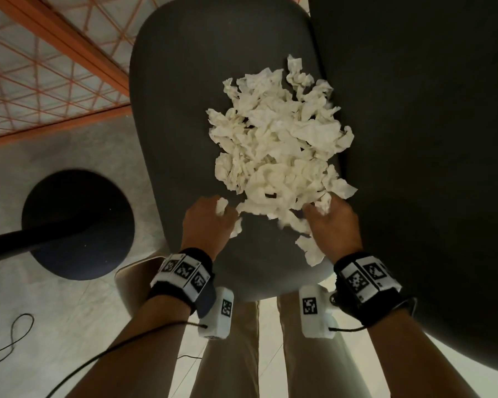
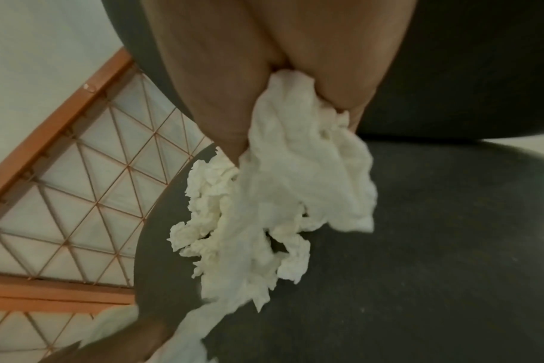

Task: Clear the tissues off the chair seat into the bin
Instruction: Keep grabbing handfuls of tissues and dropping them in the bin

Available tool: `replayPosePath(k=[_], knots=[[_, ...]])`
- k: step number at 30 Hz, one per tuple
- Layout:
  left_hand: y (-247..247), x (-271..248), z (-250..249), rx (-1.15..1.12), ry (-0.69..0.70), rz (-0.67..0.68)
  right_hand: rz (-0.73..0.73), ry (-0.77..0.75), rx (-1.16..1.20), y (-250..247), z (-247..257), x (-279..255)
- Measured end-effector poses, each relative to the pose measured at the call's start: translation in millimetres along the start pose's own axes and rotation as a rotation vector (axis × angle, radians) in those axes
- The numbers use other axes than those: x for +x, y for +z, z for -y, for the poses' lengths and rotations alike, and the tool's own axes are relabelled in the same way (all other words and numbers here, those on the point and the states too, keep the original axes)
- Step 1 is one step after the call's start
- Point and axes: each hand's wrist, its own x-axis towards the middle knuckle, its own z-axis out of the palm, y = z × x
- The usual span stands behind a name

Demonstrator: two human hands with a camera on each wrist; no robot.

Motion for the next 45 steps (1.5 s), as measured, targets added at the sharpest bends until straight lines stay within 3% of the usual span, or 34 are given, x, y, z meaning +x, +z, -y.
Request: replayPosePath(k=[3, 5, 9, 13, 18, 21, 24, 28, 32, 38, 41, 45], knots=[[-8, -12, 11, -0.109, -0.024, -0.076, 0.063, 0.120, 0.206, 4, -1, -5], [-12, -19, 17, -0.191, -0.071, -0.102, 0.107, 0.116, 0.300, 7, -2, -5], [-19, -29, 16, -0.365, -0.179, -0.101, 0.145, 0.071, 0.277, 12, 1, -4], [-25, -36, 13, -0.443, -0.182, -0.080, 0.069, -0.062, 0.166, 11, 6, -4], [-29, -40, 19, -0.442, -0.154, 0.028, 0.138, -0.024, 0.324, 14, 19, -13], [-36, -46, 20, -0.435, -0.108, 0.001, 0.099, 0.049, 0.340, 18, 24, -19], [-45, -53, 25, -0.610, -0.099, 0.033, 0.119, 0.171, 0.271, 23, 30, -21], [-54, -62, 29, -0.849, -0.142, 0.043, 0.192, 0.144, 0.327, 33, 36, -27], [-55, -71, 35, -0.836, -0.252, -0.071, 0.406, 0.128, 0.324, 39, 36, -30], [-47, -89, 49, -0.752, -0.226, -0.055, 0.420, 0.133, 0.438, 43, 45, -30], [-40, -102, 51, -0.853, -0.251, -0.092, 0.489, 0.151, 0.417, 44, 49, -32], [-28, -122, 47, -1.213, -0.376, -0.174, 0.571, 0.066, 0.096, 45, 48, -37]])
